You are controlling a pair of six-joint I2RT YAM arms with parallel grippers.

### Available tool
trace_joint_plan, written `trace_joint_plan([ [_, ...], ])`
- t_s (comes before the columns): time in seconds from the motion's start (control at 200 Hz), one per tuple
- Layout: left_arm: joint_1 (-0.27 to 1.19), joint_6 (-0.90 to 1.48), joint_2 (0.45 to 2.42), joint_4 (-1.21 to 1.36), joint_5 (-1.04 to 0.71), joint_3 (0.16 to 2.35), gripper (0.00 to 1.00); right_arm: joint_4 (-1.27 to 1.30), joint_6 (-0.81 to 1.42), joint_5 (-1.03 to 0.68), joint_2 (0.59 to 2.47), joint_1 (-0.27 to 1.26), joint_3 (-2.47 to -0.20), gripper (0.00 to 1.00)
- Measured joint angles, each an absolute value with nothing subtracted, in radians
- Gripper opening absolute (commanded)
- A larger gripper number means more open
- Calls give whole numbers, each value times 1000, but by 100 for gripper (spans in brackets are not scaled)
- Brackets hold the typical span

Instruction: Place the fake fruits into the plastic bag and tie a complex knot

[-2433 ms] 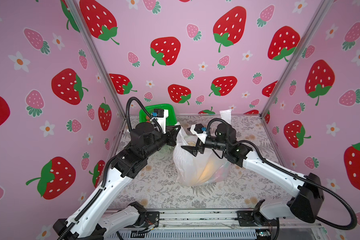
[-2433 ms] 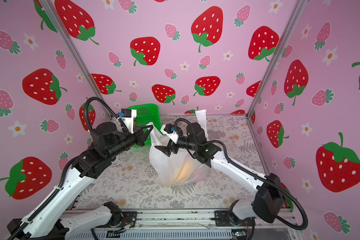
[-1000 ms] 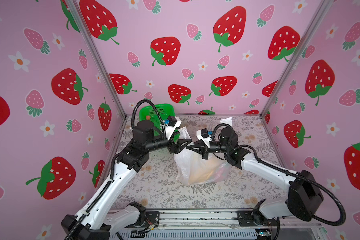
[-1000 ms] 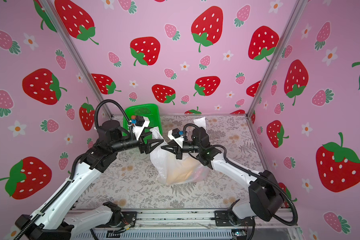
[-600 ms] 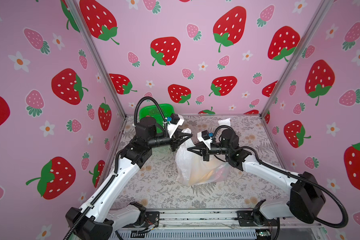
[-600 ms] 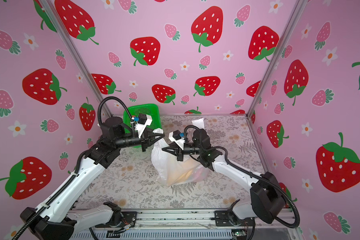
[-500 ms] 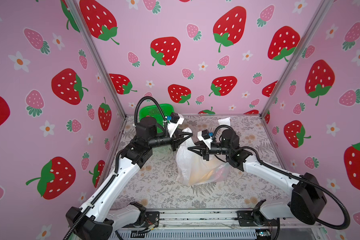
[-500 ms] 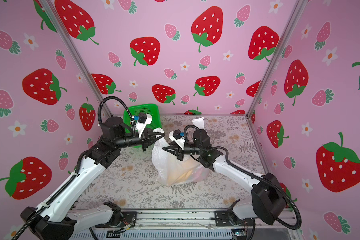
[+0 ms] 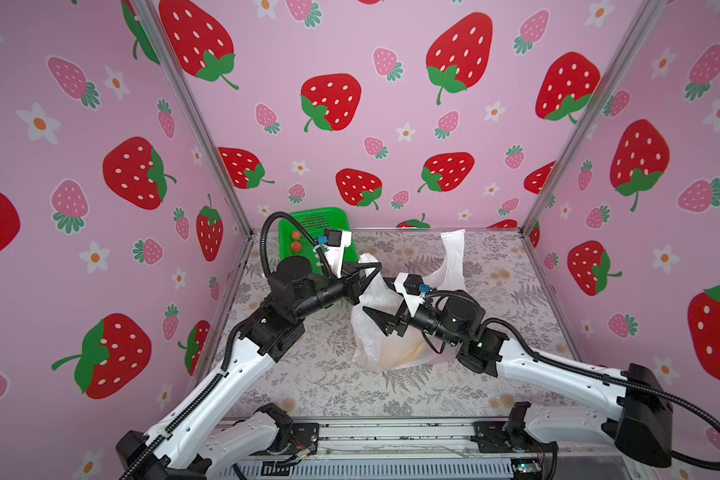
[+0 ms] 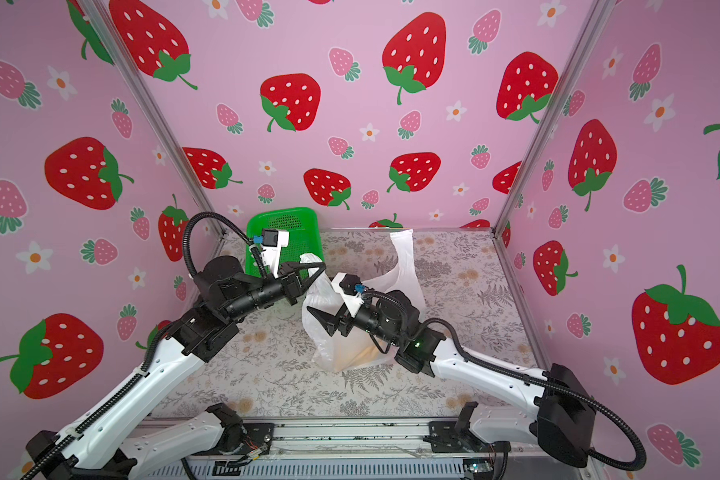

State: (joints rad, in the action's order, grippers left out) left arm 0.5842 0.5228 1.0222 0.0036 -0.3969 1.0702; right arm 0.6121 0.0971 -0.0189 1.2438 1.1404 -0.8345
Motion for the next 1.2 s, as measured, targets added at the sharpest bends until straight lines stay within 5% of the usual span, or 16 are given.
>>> trace_joint_plan([
  [0.1, 603, 577, 1023, 4, -368, 1068, 0, 689, 66, 171, 1304, 1214, -837, 78],
  [0.25, 616, 648, 1022, 22, -339, 1046, 0, 808, 55, 427, 1428, 1264, -847, 54],
  [0.445, 616, 710, 999, 25, -297, 1008, 0, 942, 102, 610, 1538, 1266, -808, 34],
  [0.585, 616, 721, 994, 21, -295, 1005, 0, 976, 112, 661, 1539, 1268, -744, 39],
  [0.805, 616, 729, 987, 53, -300, 1005, 0, 936, 76, 653, 1484, 1268, -757, 64],
  [1.201, 612, 720, 1002, 21, -307, 1005, 0, 940, 139, 588, 1564, 1216, -743, 51],
])
